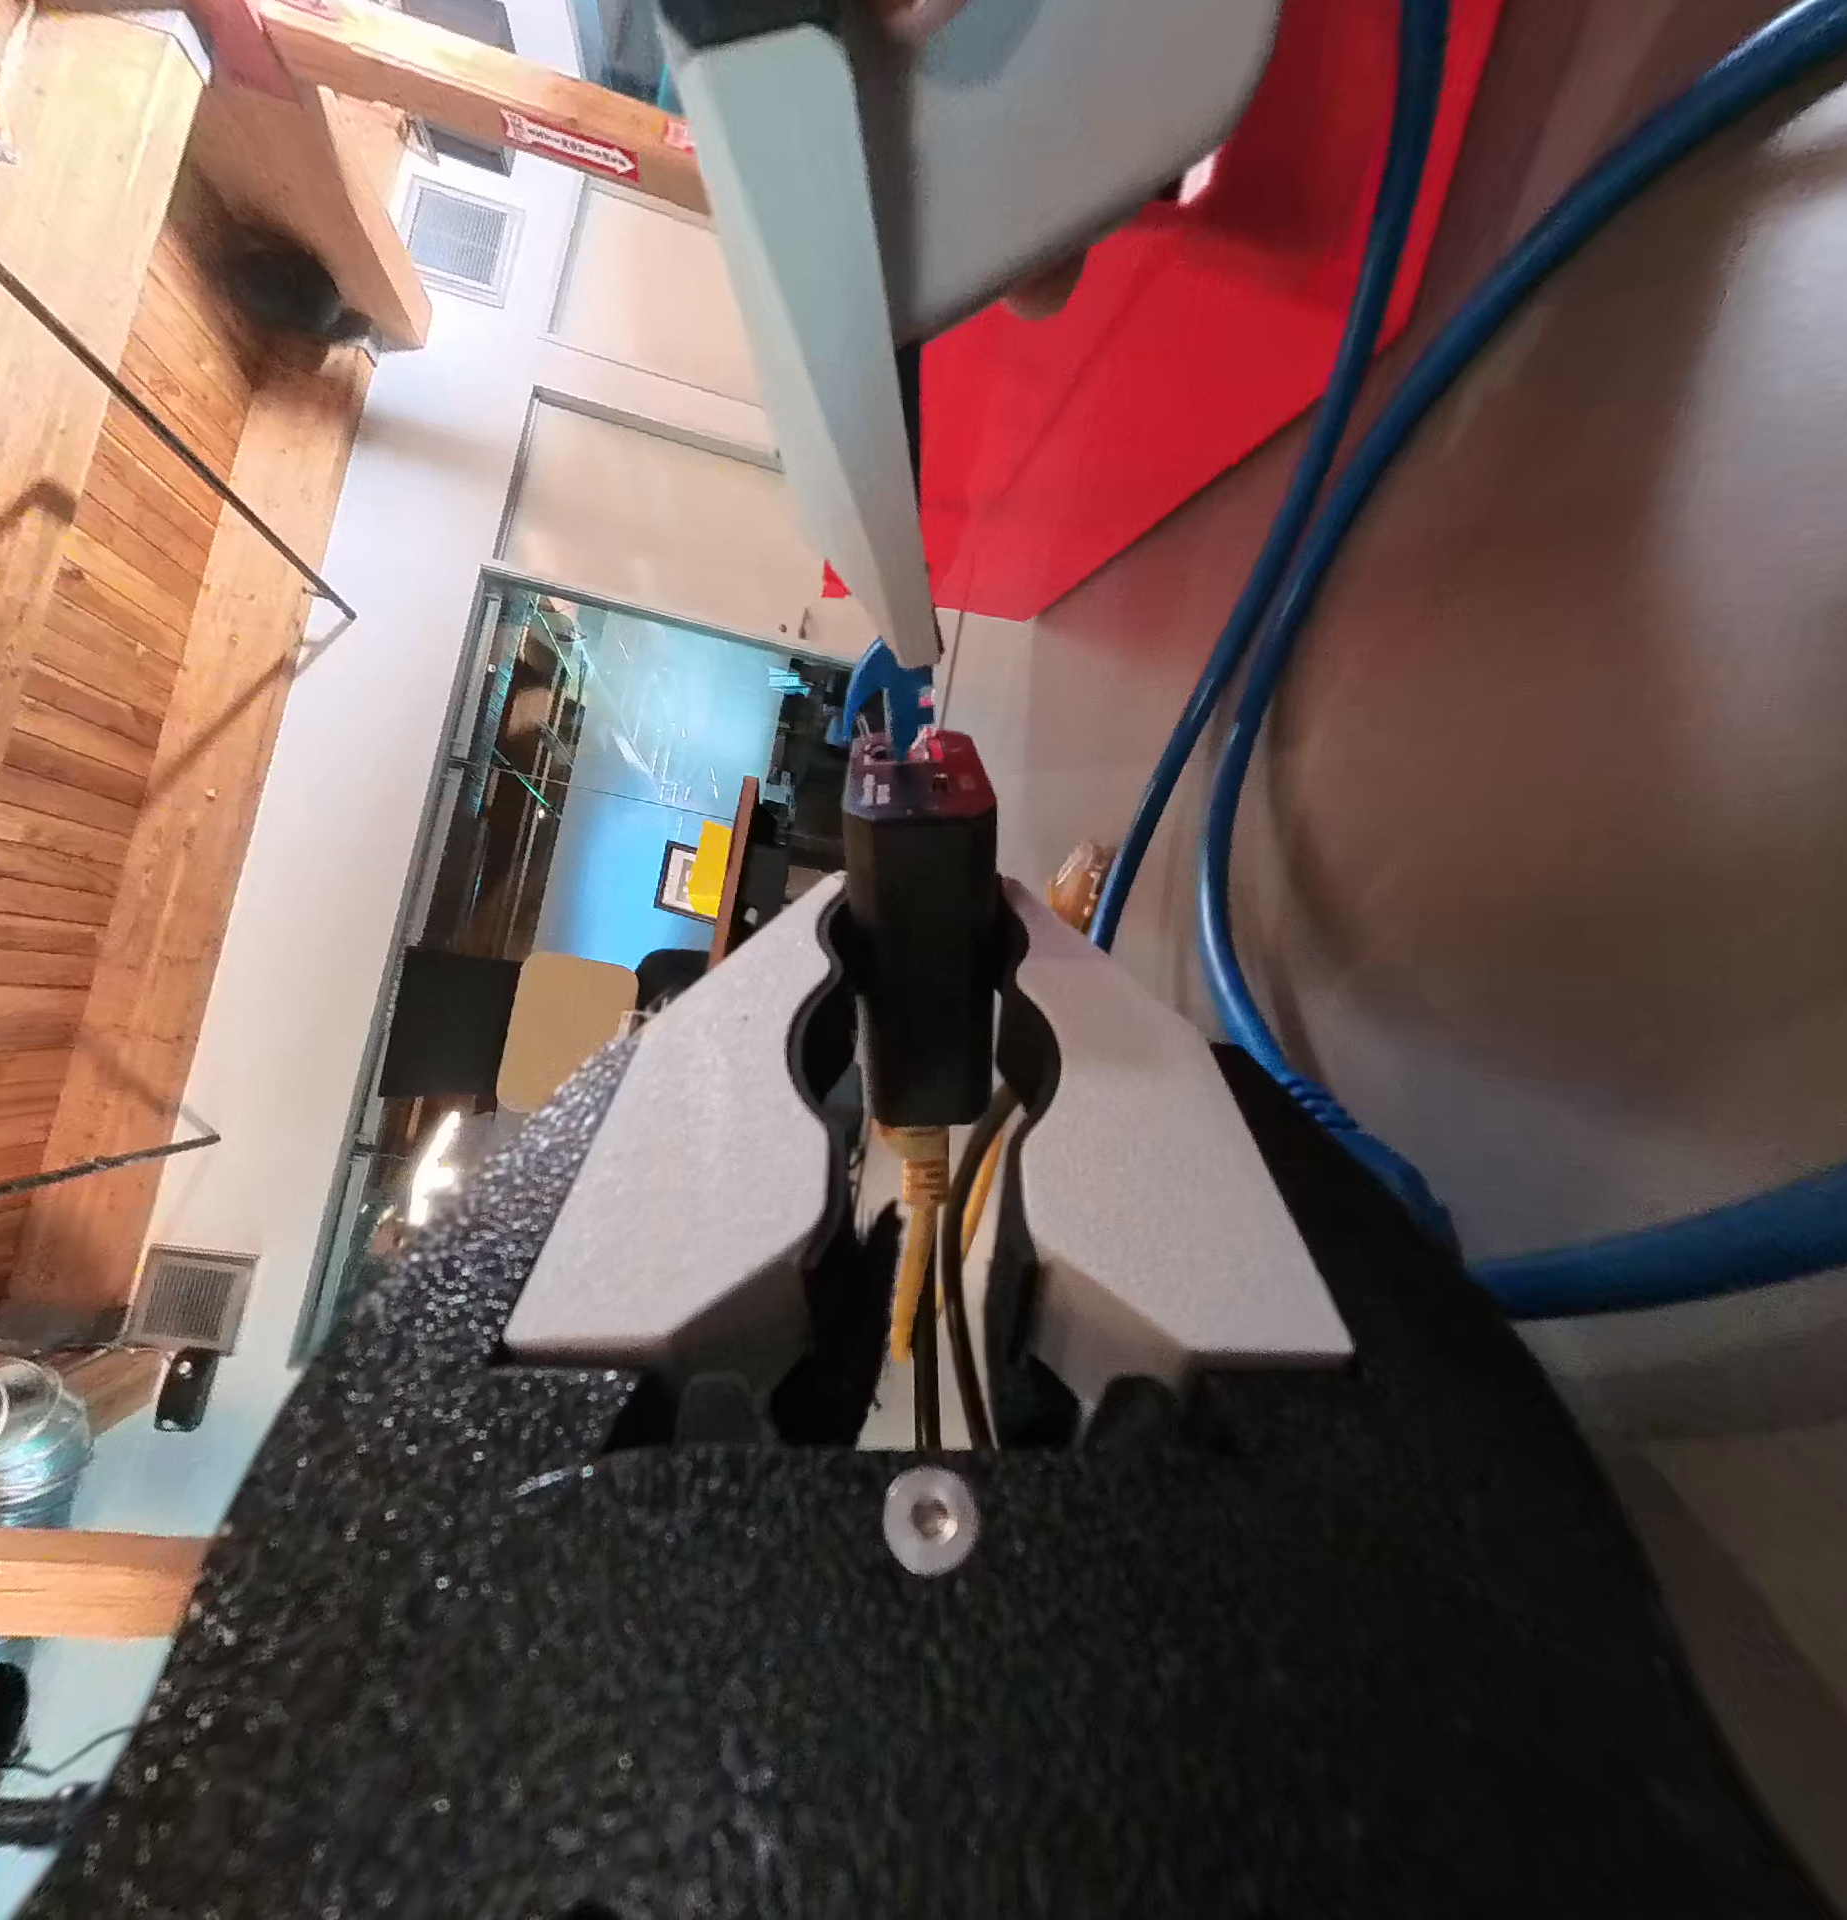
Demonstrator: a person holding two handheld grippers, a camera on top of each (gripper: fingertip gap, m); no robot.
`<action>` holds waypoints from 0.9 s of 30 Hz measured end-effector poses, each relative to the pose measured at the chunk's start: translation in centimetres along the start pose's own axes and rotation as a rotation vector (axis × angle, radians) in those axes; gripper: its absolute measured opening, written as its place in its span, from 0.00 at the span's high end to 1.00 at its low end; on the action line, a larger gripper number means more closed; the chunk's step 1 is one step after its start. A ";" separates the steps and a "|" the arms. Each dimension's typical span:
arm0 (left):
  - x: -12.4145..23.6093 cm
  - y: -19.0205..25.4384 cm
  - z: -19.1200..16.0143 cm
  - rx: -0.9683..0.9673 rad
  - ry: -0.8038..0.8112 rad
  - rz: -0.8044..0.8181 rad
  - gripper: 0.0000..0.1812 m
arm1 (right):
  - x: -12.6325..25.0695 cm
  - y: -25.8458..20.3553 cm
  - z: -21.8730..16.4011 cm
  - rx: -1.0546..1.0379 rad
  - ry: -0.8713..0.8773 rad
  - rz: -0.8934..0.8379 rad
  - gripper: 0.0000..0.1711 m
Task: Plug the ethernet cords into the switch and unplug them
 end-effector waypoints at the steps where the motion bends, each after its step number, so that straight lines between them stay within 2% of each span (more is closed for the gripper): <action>1: 0.0 -0.2 -0.2 0.009 0.000 0.009 0.88 | -0.1 0.0 0.2 -0.008 0.007 0.005 0.95; 2: -0.1 -0.3 -0.4 0.030 -0.004 0.009 0.88 | -0.2 0.0 0.4 -0.008 0.011 0.003 0.95; 5: -0.2 -0.7 -1.1 0.100 0.001 0.005 0.88 | -0.5 -0.4 1.3 0.066 0.053 -0.058 0.84; 9: -0.1 -1.7 -2.1 0.144 -0.027 0.044 0.88 | 1.1 -1.7 4.1 0.305 0.242 -0.226 0.73; 12: 0.1 -2.4 -3.0 0.194 -0.049 0.063 0.88 | 4.5 -3.1 6.7 0.454 0.472 -0.330 0.73; 14: 0.3 -3.4 -4.0 0.257 -0.064 0.092 0.88 | 7.4 -4.3 8.3 0.502 0.648 -0.338 0.74; 16: 0.6 -4.6 -5.2 0.375 -0.072 0.112 0.88 | 10.6 -5.0 9.7 0.502 0.803 -0.344 0.74; 18: 1.2 -6.4 -6.4 0.524 -0.062 0.158 0.88 | 12.7 -4.8 10.6 0.473 0.874 -0.343 0.73; 20: 1.5 -7.8 -7.8 0.659 -0.064 0.179 0.88 | 12.9 -4.2 10.8 0.437 0.865 -0.315 0.74; 22: 1.8 -9.1 -8.5 0.755 -0.046 0.186 0.88 | 11.5 -3.1 10.1 0.392 0.790 -0.302 0.74; 27: 2.8 -12.4 -6.1 0.899 0.174 0.087 0.88 | 6.9 -2.0 8.8 0.407 0.533 -0.232 0.75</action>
Point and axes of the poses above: each gripper's, where its closed fingertips meet, x back along the fingers, z out of its top, y = z × x across the jaws, the point moved 1 cm from there along x, back along the fingers, and after that the axes turned 4 degrees about -y, right-handed, at the moved point
